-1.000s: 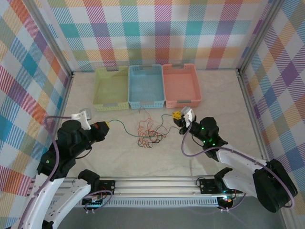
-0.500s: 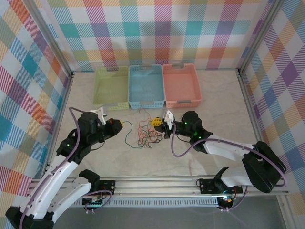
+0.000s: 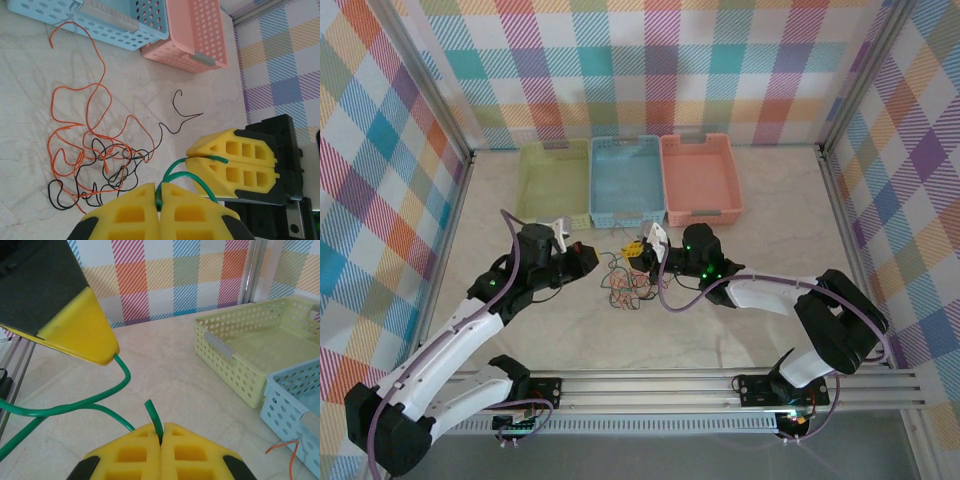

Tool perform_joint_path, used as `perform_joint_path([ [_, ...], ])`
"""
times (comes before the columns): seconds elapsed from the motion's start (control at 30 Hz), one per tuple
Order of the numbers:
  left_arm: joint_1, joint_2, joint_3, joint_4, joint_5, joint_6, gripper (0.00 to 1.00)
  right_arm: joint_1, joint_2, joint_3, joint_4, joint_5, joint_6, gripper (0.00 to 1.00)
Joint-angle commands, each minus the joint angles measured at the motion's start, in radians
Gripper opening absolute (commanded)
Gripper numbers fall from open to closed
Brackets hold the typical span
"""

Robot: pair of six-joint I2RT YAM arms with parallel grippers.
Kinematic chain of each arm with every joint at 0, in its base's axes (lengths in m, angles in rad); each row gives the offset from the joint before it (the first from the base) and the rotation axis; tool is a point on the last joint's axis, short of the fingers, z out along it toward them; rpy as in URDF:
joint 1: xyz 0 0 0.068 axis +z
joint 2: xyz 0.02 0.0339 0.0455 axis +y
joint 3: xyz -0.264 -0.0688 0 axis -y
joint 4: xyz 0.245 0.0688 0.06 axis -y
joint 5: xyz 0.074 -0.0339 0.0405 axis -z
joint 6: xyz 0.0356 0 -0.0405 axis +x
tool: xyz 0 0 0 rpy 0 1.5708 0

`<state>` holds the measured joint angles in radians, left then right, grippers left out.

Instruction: Untangle the cables

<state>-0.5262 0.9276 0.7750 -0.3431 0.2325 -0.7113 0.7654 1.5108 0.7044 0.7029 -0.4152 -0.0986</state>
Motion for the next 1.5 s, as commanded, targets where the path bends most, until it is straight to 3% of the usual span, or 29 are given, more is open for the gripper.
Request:
perform_joint_path([
  [0.0,-0.014,0.036,0.010,0.056,0.027,0.000,0.00,0.005,-0.001,0.033,0.028,-0.030,0.031,0.00],
  [0.17,-0.015,0.056,0.037,0.035,-0.004,0.024,0.00,-0.003,-0.042,0.025,-0.020,0.043,-0.025,0.00],
  [0.33,-0.015,0.086,0.113,-0.033,-0.060,0.059,0.00,-0.074,-0.112,0.012,-0.060,0.098,-0.028,0.00],
  [0.4,-0.015,0.105,0.157,-0.061,-0.079,0.075,0.15,-0.109,-0.143,0.013,-0.088,0.120,-0.030,0.00],
  [0.47,-0.015,0.124,0.205,-0.098,-0.099,0.093,0.38,-0.146,-0.177,0.008,-0.108,0.149,-0.027,0.00],
  [0.57,-0.014,0.129,0.260,-0.146,-0.139,0.118,0.62,-0.198,-0.215,0.009,-0.130,0.194,-0.020,0.00],
  [0.77,-0.003,0.092,0.343,-0.251,-0.239,0.165,0.82,-0.306,-0.228,0.073,-0.217,0.308,-0.009,0.00],
  [1.1,0.009,-0.070,0.226,-0.306,-0.241,0.192,0.83,-0.449,-0.130,0.227,-0.296,0.485,0.063,0.00],
  [1.47,0.009,-0.184,0.096,-0.340,-0.223,0.186,0.82,-0.524,0.071,0.389,-0.336,0.526,0.078,0.00],
])
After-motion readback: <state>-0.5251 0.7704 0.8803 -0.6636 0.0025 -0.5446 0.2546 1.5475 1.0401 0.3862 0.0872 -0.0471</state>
